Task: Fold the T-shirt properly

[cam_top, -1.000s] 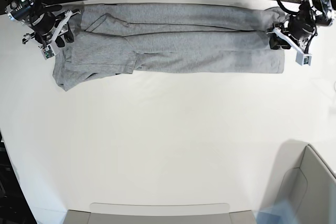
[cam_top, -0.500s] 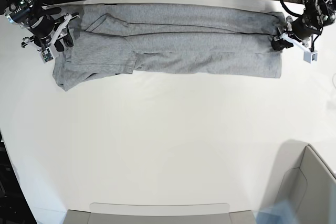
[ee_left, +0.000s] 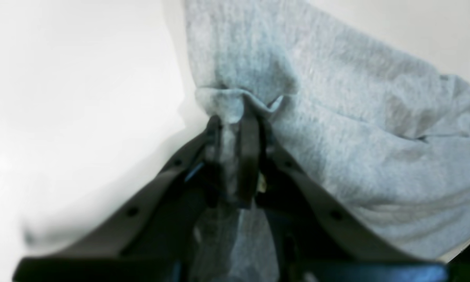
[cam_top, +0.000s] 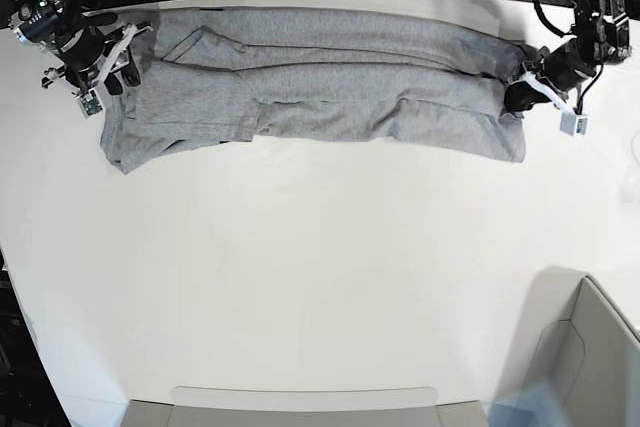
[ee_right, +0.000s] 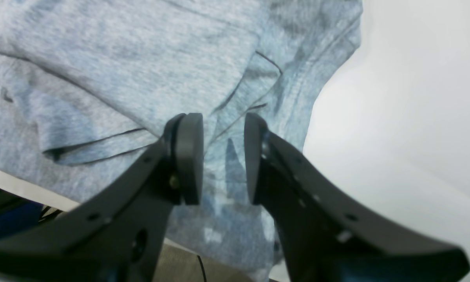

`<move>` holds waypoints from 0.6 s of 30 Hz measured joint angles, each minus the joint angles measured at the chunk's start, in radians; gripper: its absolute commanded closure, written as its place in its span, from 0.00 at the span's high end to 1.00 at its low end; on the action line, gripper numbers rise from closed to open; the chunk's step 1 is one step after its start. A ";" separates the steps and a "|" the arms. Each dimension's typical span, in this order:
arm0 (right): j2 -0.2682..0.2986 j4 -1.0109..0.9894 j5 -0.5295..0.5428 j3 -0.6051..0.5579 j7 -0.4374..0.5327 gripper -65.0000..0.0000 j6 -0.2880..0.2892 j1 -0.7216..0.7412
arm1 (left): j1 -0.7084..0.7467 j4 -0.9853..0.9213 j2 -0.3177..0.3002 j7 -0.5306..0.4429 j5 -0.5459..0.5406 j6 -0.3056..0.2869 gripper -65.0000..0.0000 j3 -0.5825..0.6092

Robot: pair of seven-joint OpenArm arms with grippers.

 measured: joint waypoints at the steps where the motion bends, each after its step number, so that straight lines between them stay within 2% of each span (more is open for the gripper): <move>1: 0.000 0.000 -0.001 0.000 0.000 0.28 0.000 0.000 | -0.002 -0.003 -0.009 -0.001 0.015 -0.031 0.00 0.000; 3: 0.000 0.000 -0.005 0.000 -0.001 0.28 0.000 0.000 | 0.002 -0.021 -0.010 0.023 0.031 -0.091 0.00 -0.076; 5: -0.002 0.000 0.000 0.000 0.000 0.28 0.000 0.000 | -0.002 -0.053 0.016 0.029 0.019 -0.122 0.00 -0.178; 8: -0.001 0.000 -0.006 0.000 -0.001 0.28 0.000 0.000 | 0.001 -0.095 0.003 0.045 0.044 -0.134 0.00 -0.298; 12: -0.003 0.000 -0.005 0.000 0.000 0.28 0.000 0.000 | 0.003 -0.100 -0.041 0.121 0.098 -0.151 0.00 -0.376; 18: -0.003 0.000 -0.005 0.000 0.000 0.28 0.000 0.000 | 0.016 -0.012 -0.024 0.176 0.129 -0.160 0.00 -0.419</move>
